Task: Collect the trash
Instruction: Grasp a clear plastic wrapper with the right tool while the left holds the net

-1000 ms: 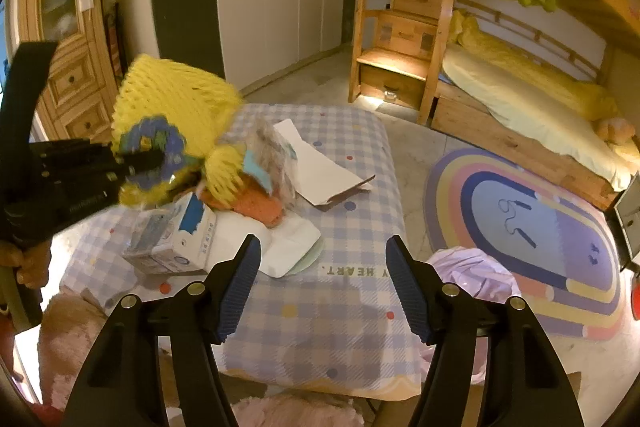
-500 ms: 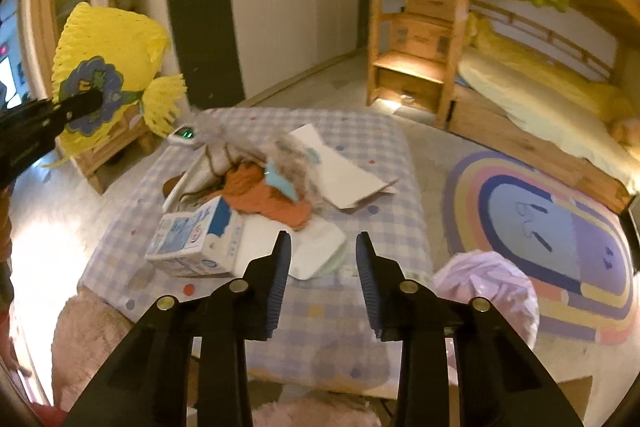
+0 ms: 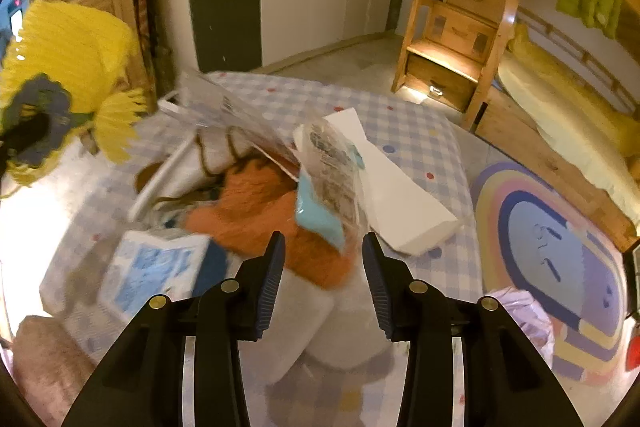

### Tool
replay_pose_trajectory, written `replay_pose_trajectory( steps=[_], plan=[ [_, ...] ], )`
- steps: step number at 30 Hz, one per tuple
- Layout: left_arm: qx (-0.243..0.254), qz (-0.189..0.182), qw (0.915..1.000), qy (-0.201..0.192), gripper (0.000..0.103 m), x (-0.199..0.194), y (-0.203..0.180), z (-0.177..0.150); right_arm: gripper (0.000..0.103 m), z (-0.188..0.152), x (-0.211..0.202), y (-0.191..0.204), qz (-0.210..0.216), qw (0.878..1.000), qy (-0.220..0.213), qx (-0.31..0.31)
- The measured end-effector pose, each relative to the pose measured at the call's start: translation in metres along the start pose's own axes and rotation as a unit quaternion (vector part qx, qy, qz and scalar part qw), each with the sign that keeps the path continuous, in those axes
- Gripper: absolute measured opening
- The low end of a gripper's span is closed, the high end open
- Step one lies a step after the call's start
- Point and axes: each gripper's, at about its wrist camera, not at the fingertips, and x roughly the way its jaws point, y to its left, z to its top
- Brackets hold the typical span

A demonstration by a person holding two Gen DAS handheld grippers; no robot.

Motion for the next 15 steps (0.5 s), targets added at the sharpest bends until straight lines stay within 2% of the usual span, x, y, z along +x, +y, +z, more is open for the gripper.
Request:
replay_pose_trajectory(
  steps=[2,4,6,10,15],
  plan=[
    [-0.001,-0.002,1.0000,0.002,0.010,0.003,0.000,-0.001,0.040,0.003,0.008,-0.001,-0.006,1.000,0.006,-0.005],
    [-0.001,-0.003,1.0000,0.002,0.010,0.003,0.000,-0.003,0.031,0.005,0.012,-0.003,-0.008,1.000,0.004,-0.008],
    [-0.001,-0.002,1.0000,0.002,0.010,0.002,0.000,-0.002,0.010,0.007,0.011,-0.004,-0.007,1.000,-0.002,-0.011],
    [-0.001,0.002,1.0000,-0.007,0.010,-0.005,0.003,0.000,0.001,0.014,-0.011,-0.013,-0.017,0.999,-0.042,-0.003],
    [0.013,-0.002,0.9988,-0.047,0.010,-0.038,-0.004,0.014,0.001,0.017,-0.063,-0.043,0.000,0.993,-0.099,0.058]
  ],
)
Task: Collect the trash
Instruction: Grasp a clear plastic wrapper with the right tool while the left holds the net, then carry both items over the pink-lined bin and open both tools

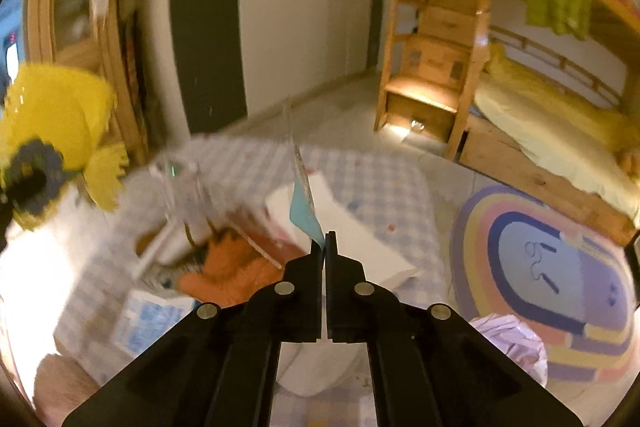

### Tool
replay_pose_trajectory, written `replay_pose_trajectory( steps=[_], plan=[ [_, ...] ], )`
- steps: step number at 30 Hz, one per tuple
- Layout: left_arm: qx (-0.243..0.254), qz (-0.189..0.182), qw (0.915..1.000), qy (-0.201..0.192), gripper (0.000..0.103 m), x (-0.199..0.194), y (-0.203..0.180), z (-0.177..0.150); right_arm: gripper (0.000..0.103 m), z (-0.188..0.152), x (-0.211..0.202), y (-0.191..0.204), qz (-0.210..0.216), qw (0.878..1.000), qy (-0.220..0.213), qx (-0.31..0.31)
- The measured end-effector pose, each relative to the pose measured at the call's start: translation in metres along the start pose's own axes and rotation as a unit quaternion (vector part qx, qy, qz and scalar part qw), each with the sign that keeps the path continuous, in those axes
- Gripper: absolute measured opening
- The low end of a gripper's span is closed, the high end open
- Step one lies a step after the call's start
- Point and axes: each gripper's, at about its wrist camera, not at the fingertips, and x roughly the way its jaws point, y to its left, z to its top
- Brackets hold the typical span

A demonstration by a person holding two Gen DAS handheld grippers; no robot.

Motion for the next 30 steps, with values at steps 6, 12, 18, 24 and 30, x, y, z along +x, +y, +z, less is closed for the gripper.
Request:
replay_pose_trajectory(
  steps=[6,12,18,24,30],
  plan=[
    [0.038,-0.069,0.9961,-0.040,0.010,-0.036,-0.056,0.009,0.001,-0.018,-0.064,-0.031,-0.013,0.998,-0.028,0.057],
    [0.110,-0.158,0.9800,-0.050,0.011,-0.046,-0.156,0.002,0.001,-0.062,-0.102,-0.074,-0.074,0.992,-0.011,0.101],
    [0.164,-0.228,0.9585,-0.048,0.011,-0.046,-0.239,-0.001,0.001,-0.105,-0.132,-0.124,-0.143,0.977,0.004,0.159],
    [0.194,-0.276,0.9406,-0.038,0.012,-0.039,-0.300,0.005,0.001,-0.138,-0.143,-0.169,-0.192,0.959,0.016,0.207],
    [0.214,-0.296,0.9308,-0.017,0.012,-0.017,-0.349,0.011,0.002,-0.164,-0.130,-0.208,-0.201,0.948,0.032,0.245]
  ],
)
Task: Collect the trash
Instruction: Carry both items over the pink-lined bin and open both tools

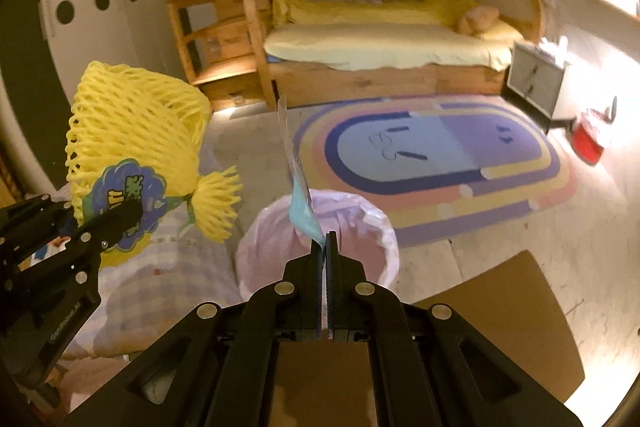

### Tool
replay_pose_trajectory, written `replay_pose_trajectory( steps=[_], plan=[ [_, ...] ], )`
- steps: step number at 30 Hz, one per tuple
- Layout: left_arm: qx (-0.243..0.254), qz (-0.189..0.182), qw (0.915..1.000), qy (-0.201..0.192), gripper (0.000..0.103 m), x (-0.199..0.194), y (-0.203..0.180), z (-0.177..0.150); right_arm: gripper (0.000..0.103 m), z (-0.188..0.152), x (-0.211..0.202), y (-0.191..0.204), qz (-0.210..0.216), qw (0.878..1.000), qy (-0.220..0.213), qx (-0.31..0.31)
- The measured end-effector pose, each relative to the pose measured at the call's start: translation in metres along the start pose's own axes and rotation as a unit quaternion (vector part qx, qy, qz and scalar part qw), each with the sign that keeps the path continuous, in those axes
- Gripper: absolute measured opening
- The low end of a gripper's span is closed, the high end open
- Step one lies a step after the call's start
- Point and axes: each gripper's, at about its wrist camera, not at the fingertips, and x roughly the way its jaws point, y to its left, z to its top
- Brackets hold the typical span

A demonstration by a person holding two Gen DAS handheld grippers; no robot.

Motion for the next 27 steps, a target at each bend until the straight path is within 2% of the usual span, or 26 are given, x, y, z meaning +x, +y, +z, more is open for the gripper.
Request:
replay_pose_trajectory(
  steps=[3,5,7,9,10,14,16,17,18,27],
  plan=[
    [0.008,0.002,0.9999,0.013,0.017,0.023,-0.002,0.009,0.002,0.001,0.022,-0.013,0.000,1.000,0.019,0.016],
    [0.008,0.003,0.9997,0.021,0.027,0.035,0.000,0.013,0.002,0.000,0.032,-0.017,-0.001,0.999,0.027,0.020],
    [0.001,0.003,0.9996,0.026,0.046,0.045,0.004,0.016,0.002,0.000,0.044,-0.019,-0.003,0.999,0.037,0.022],
    [-0.006,0.005,0.9997,0.022,0.051,0.048,0.011,0.015,0.002,-0.001,0.058,-0.020,-0.003,0.998,0.049,0.027],
    [-0.009,0.006,0.9997,0.023,0.056,0.048,0.014,0.017,0.002,-0.002,0.065,-0.020,-0.004,0.998,0.055,0.027],
    [-0.031,0.016,0.9991,0.025,0.057,0.047,0.029,0.016,0.006,-0.004,0.088,-0.018,-0.004,0.997,0.076,0.024],
    [-0.046,0.023,0.9984,0.024,0.058,0.040,0.040,0.013,0.023,-0.003,0.095,-0.015,-0.008,0.996,0.086,0.023],
    [-0.055,0.028,0.9979,0.023,0.058,0.034,0.046,0.010,0.039,-0.003,0.097,-0.015,-0.006,0.996,0.089,0.026],
    [-0.059,0.032,0.9975,0.022,0.058,0.030,0.050,0.009,0.041,-0.002,0.095,-0.013,-0.005,0.996,0.088,0.027],
    [-0.107,0.065,0.9922,0.001,0.058,-0.030,0.082,-0.017,0.041,0.004,0.035,0.006,0.006,0.999,0.040,0.005]
  ],
)
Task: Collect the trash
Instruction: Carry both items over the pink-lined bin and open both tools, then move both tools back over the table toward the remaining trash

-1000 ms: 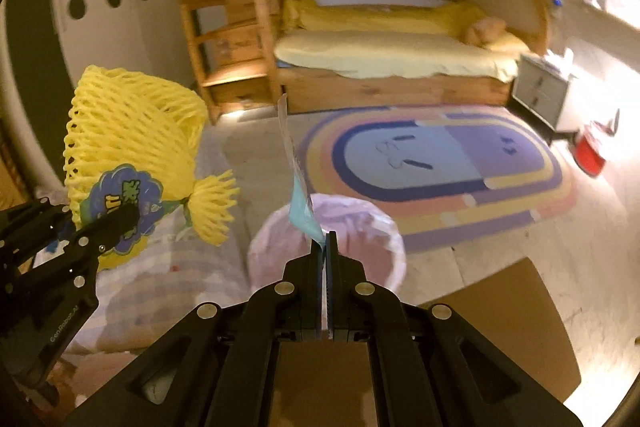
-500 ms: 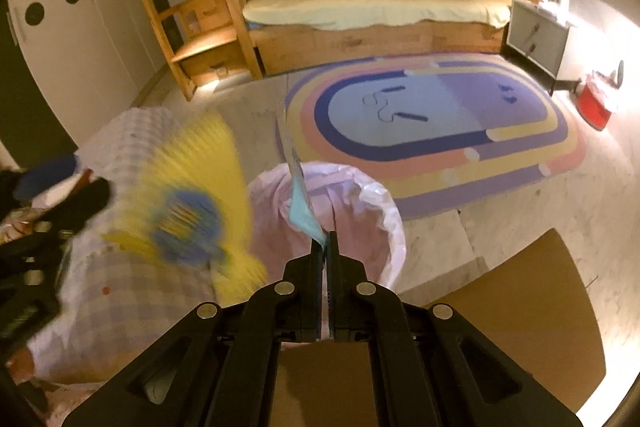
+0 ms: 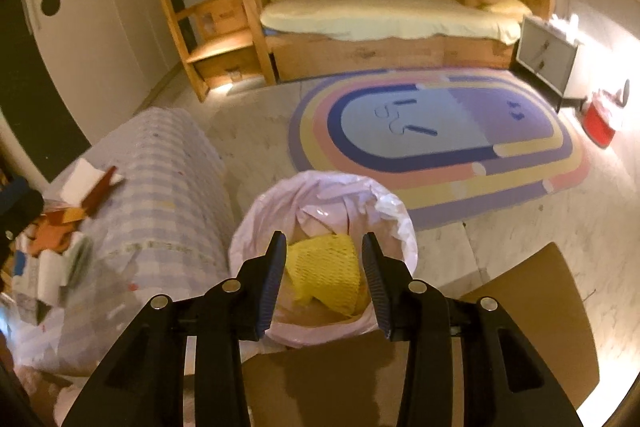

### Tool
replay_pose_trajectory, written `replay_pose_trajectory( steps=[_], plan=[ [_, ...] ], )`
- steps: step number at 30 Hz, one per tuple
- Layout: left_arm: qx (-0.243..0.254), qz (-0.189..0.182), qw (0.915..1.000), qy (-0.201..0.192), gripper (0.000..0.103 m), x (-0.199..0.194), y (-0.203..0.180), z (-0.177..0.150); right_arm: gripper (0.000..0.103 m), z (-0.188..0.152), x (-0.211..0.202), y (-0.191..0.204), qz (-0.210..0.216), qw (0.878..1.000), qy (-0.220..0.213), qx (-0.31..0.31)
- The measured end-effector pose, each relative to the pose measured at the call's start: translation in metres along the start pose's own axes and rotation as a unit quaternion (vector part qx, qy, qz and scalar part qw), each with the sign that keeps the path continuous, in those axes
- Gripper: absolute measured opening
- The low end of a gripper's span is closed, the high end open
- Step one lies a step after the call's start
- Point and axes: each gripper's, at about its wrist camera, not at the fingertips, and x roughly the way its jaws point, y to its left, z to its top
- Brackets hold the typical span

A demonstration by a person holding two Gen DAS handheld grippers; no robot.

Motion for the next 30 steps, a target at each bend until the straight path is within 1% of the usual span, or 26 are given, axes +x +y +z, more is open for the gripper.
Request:
replay_pose_trajectory(
  steps=[3,7,9,11,14,17,20,21,25,27,30],
  plan=[
    [-0.019,0.005,0.9998,0.001,0.058,-0.017,0.014,-0.011,0.041,-0.001,-0.020,0.013,0.010,1.000,-0.014,-0.010],
    [-0.033,0.018,0.9993,0.002,0.058,-0.040,0.033,-0.029,0.041,-0.002,-0.042,0.038,0.029,0.999,-0.032,-0.027],
    [-0.047,0.024,0.9986,0.004,0.060,-0.052,0.045,-0.038,0.041,-0.002,-0.052,0.057,0.045,0.997,-0.037,-0.043],
    [-0.061,0.033,0.9976,0.002,0.063,-0.064,0.058,-0.047,0.041,-0.003,-0.058,0.075,0.057,0.996,-0.041,-0.056],
    [-0.078,0.059,0.9952,0.001,0.064,-0.080,0.081,-0.062,0.041,-0.005,-0.066,0.107,0.081,0.992,-0.042,-0.087],
    [-0.110,0.089,0.9900,0.007,0.066,-0.092,0.112,-0.079,0.041,-0.008,-0.068,0.129,0.096,0.989,-0.040,-0.108],
    [-0.129,0.119,0.9844,0.014,0.067,-0.100,0.136,-0.095,0.041,-0.010,-0.066,0.153,0.114,0.984,-0.032,-0.131],
    [-0.140,0.133,0.9810,0.017,0.067,-0.102,0.148,-0.101,0.041,-0.011,-0.064,0.163,0.121,0.982,-0.030,-0.142],
    [-0.172,0.165,0.9709,0.024,0.067,-0.107,0.184,-0.116,0.042,-0.013,-0.056,0.202,0.149,0.973,-0.021,-0.177],
    [-0.189,0.177,0.9655,0.028,0.067,-0.107,0.204,-0.122,0.046,-0.012,-0.051,0.224,0.162,0.967,-0.019,-0.198],
    [-0.202,0.187,0.9606,0.034,0.068,-0.104,0.225,-0.128,0.053,-0.011,-0.041,0.254,0.184,0.956,-0.010,-0.227]
  ],
)
